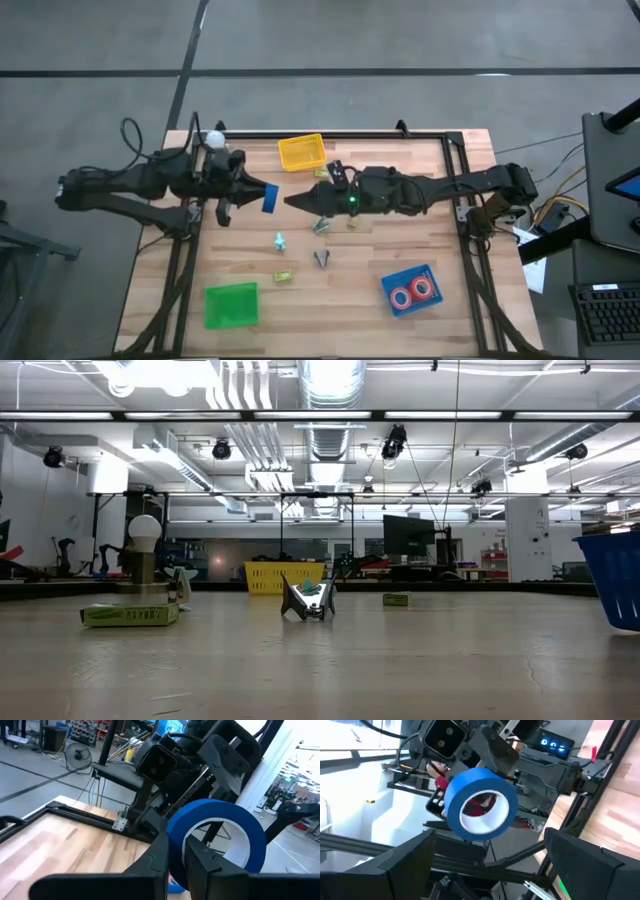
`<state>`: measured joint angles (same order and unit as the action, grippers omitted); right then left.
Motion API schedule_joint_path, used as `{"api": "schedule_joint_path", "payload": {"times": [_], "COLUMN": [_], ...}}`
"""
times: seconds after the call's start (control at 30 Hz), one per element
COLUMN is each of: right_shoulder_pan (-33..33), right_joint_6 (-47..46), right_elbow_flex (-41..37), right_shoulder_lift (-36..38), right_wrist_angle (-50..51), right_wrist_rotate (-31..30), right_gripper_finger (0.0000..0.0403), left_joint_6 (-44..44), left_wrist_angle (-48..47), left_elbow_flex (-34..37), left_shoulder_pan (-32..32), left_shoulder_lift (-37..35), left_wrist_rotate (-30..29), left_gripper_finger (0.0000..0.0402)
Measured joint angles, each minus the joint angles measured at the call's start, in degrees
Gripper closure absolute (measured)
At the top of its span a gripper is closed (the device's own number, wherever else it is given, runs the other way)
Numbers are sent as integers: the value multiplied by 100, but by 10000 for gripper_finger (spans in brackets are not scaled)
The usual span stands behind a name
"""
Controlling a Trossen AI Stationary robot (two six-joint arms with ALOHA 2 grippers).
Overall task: Pick and place Stapler, Stapler remover, tape
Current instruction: Put the blue tape into the blue basket
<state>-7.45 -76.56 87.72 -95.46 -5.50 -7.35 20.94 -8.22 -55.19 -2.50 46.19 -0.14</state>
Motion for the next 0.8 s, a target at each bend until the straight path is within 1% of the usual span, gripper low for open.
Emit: {"api": "schedule_joint_path", "payload": {"times": [0.1, 0.2, 0.37, 0.43, 0.53, 0.7, 0.8], "right_shoulder_pan": [43, 63, 91, 108, 129, 146, 152], "right_joint_6": [-131, -232, -246, -212, -237, -255, -235], "right_elbow_flex": [-2, -5, -22, -37, -37, -52, -55], "right_shoulder_lift": [-2, -2, -2, -2, 15, 10, 8], "right_wrist_angle": [0, -51, -478, -694, -736, -753, -760], "right_wrist_rotate": [98, 122, 155, 144, 142, 148, 154], "right_gripper_finger": [39, 39, 39, 39, 39, 39, 39], "left_joint_6": [-45, -181, -308, -310, -307, -299, -285], "left_wrist_angle": [35, 275, 439, 659, 1140, 1353, 1321], "left_elbow_flex": [-71, -167, -261, -286, -286, -277, -285], "left_shoulder_pan": [-11, -9, -9, -9, -11, -11, -26], "left_shoulder_lift": [183, 355, 586, 626, 686, 757, 804], "left_wrist_rotate": [-124, -149, -147, -142, -136, -143, -123], "left_gripper_finger": [364, 365, 364, 364, 365, 364, 365]}}
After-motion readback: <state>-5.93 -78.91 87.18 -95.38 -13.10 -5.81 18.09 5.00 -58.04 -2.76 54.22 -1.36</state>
